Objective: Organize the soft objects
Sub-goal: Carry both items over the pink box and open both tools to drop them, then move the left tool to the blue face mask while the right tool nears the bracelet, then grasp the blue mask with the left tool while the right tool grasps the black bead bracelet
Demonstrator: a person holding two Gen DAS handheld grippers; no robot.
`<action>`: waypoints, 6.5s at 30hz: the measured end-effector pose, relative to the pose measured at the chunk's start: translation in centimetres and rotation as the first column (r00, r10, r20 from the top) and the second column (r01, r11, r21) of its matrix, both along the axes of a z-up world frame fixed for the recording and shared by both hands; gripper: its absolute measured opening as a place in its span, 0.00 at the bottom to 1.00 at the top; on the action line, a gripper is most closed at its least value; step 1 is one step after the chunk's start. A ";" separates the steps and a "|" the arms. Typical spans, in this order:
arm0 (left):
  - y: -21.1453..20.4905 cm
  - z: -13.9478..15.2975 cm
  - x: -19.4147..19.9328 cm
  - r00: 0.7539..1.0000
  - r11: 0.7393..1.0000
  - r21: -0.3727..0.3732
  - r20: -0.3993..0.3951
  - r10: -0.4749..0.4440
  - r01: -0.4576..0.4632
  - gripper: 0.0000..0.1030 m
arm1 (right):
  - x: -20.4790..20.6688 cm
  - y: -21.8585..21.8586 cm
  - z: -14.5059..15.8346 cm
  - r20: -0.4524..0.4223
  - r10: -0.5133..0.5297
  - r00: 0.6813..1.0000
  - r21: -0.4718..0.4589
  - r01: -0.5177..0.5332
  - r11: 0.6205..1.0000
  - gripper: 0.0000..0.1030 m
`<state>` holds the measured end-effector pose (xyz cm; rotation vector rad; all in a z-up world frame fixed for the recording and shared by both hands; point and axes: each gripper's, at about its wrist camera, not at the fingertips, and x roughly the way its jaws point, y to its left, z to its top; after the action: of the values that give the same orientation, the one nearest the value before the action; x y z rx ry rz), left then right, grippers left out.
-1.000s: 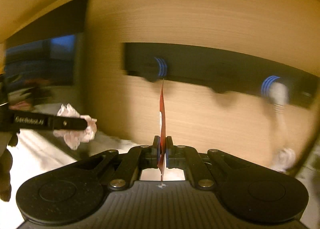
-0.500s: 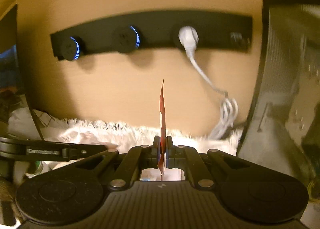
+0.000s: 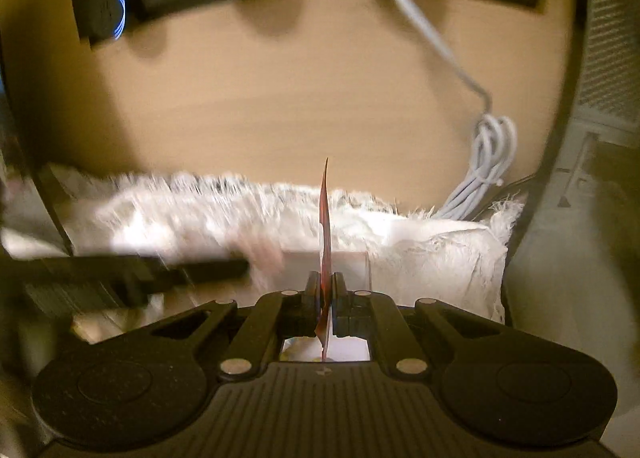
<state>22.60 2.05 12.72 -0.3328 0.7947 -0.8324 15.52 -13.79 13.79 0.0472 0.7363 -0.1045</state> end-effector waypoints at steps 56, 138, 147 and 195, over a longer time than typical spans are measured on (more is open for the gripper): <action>7.9 3.9 -4.0 0.982 0.998 0.033 0.178 0.054 -0.060 0.31 | -6.3 3.0 0.3 0.081 -0.102 0.991 0.116 0.092 0.989 0.48; 23.5 -7.0 -11.5 0.933 0.846 0.398 0.093 0.346 -0.354 0.17 | -8.9 18.4 -8.9 -0.114 0.365 0.924 -0.044 -0.372 0.927 0.91; 21.5 -9.3 -11.1 0.966 0.861 0.453 0.000 0.257 -0.229 0.19 | -9.6 19.5 -9.6 -0.135 0.418 0.899 -0.068 -0.429 0.901 0.91; 25.5 -5.1 -15.5 0.902 0.808 0.402 0.229 0.367 -0.431 0.10 | 5.5 29.8 0.5 -0.348 0.576 0.740 -0.111 -0.642 0.759 0.28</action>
<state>7.09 27.55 7.67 -0.0243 0.7235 -0.2530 21.03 16.05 14.30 -0.4440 1.0030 0.4567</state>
